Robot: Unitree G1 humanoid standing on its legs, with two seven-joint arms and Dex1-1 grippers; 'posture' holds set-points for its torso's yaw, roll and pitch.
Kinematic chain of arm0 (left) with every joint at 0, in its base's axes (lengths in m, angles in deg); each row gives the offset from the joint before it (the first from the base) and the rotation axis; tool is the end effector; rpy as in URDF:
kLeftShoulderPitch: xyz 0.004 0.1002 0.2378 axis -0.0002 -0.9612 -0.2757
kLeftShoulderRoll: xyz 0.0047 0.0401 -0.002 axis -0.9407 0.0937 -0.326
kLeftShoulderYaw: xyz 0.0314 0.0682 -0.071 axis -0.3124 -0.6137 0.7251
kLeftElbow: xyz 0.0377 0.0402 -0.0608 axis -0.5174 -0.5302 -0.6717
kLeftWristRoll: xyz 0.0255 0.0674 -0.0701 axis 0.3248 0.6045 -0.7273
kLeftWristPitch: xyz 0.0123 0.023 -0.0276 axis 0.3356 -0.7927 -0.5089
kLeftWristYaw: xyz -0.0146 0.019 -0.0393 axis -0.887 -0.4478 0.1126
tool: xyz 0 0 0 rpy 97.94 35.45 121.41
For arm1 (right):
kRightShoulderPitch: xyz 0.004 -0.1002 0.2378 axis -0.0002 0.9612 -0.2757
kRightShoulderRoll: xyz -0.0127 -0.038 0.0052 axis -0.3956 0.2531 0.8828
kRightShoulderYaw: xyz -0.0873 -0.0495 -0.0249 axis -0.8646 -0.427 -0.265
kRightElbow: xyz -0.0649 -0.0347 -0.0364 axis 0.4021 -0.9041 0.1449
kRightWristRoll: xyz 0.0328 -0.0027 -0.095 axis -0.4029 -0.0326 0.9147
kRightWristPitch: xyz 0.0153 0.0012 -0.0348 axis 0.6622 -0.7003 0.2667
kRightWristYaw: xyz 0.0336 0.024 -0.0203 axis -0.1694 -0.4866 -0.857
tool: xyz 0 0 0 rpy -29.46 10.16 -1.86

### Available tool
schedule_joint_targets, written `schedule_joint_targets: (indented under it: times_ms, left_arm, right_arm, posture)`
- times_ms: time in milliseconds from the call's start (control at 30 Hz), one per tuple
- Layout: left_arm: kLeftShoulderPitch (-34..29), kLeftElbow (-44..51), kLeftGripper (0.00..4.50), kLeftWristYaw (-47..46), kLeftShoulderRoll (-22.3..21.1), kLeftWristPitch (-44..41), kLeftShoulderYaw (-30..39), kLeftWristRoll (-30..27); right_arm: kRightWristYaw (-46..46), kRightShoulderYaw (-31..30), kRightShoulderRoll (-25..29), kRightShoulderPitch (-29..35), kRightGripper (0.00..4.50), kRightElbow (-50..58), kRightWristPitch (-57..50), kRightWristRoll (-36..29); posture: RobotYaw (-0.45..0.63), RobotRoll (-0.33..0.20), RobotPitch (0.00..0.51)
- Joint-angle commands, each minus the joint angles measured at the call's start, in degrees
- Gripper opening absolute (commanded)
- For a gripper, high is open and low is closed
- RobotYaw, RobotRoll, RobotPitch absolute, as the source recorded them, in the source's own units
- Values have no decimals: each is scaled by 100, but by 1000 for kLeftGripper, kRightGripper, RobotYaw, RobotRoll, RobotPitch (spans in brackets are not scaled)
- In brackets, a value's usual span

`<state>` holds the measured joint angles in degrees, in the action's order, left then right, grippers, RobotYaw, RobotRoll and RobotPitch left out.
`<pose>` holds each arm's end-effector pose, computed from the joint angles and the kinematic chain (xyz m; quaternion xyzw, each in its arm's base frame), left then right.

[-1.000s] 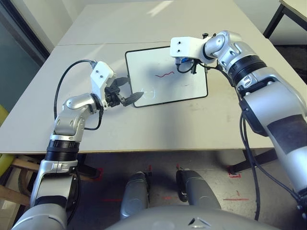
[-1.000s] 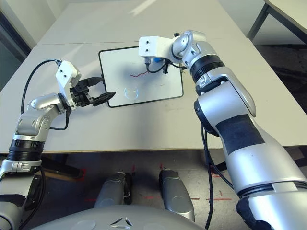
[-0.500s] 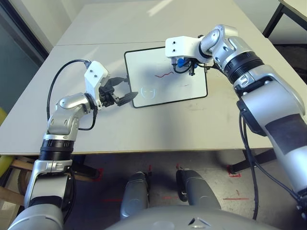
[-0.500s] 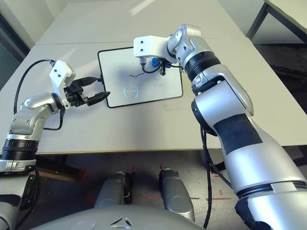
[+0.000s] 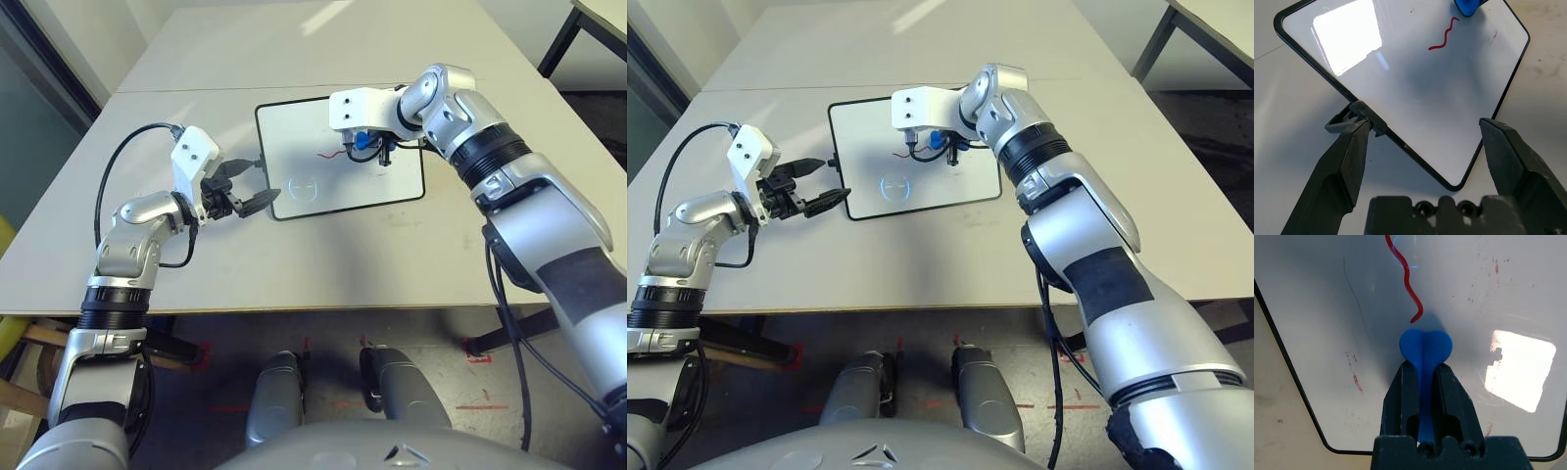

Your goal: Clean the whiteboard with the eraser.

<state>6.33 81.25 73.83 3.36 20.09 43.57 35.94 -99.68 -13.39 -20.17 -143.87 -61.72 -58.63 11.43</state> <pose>0.2774 0.2560 0.1563 0.1227 0.0528 -0.3810 0.9149 0.3743 -0.0947 0.2509 -0.5639 0.2117 0.4073 0.6865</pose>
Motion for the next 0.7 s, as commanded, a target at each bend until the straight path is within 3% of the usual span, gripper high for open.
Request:
schedule_joint_targets:
  times_ms: [33,700]
  left_arm:
    - [-37,-59,4500,15,-18,41,66,4]
    - [-219,146,4500,-71,-43,-43,201,-26]
  right_arm:
    - [50,-55,19,24,142,-78,-18,3]
    - [640,-46,-485,-307,142,-945,211,-2]
  posture:
    - [-42,0,94]
    - [-5,0,101]
